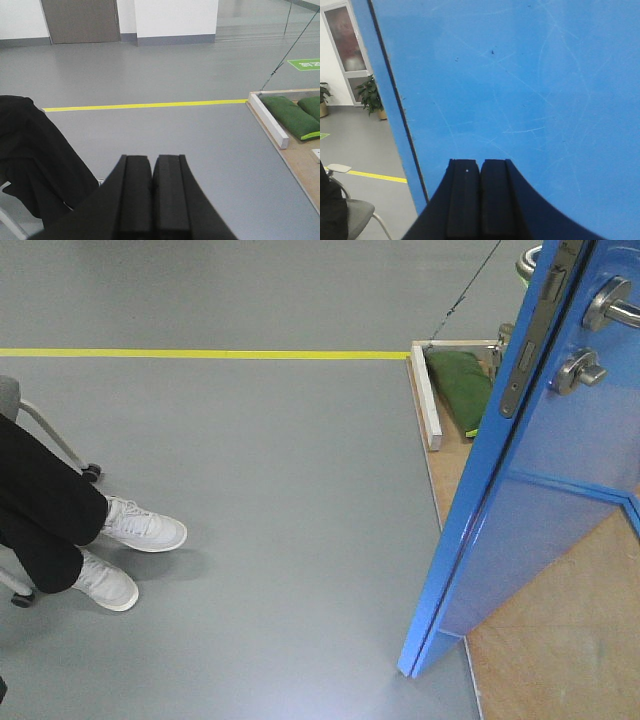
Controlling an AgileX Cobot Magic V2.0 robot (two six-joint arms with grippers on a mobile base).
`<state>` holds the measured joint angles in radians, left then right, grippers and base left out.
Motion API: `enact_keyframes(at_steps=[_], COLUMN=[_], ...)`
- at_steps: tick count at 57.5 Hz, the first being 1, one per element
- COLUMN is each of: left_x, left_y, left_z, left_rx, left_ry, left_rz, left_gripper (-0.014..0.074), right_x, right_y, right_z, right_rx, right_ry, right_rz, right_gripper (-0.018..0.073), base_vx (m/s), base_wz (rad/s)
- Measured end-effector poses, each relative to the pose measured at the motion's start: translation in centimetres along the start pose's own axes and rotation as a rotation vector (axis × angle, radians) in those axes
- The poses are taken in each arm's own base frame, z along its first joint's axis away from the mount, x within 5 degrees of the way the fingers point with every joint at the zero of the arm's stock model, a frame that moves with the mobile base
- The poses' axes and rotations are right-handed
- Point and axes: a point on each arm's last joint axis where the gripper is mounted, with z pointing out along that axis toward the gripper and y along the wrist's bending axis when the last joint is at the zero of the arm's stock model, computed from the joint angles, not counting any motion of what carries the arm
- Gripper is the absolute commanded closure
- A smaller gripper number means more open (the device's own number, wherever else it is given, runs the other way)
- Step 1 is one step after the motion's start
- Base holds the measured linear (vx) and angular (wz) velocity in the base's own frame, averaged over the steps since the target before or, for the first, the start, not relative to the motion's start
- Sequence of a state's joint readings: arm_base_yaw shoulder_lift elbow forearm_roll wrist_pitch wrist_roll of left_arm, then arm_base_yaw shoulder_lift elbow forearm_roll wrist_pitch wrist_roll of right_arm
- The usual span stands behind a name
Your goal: Move to blue door and open it
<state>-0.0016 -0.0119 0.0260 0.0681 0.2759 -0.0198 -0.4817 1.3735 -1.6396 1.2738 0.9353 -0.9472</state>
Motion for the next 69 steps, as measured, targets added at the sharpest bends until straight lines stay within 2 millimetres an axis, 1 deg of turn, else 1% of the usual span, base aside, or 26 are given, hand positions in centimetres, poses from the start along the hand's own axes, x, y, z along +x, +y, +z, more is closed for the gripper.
enact_keyframes(at_steps=[37,69], left_x=[0.0,0.0], left_y=[0.0,0.0], left_z=[0.0,0.0], left_rx=[0.0,0.0], left_ry=[0.0,0.0], left_rz=[0.0,0.0], left_gripper=[0.0524,0.0524], right_x=[-0.67,-0.72], right_y=[-0.76,-0.62], right_z=[-0.16,-0.21], right_rx=[0.098,0.09], right_ry=[-0.067,-0.069], right_rz=[-0.007,-0.004], right_gripper=[0.0547,0.0547], base_vx=[0.0,0.0], base_wz=[0.0,0.0])
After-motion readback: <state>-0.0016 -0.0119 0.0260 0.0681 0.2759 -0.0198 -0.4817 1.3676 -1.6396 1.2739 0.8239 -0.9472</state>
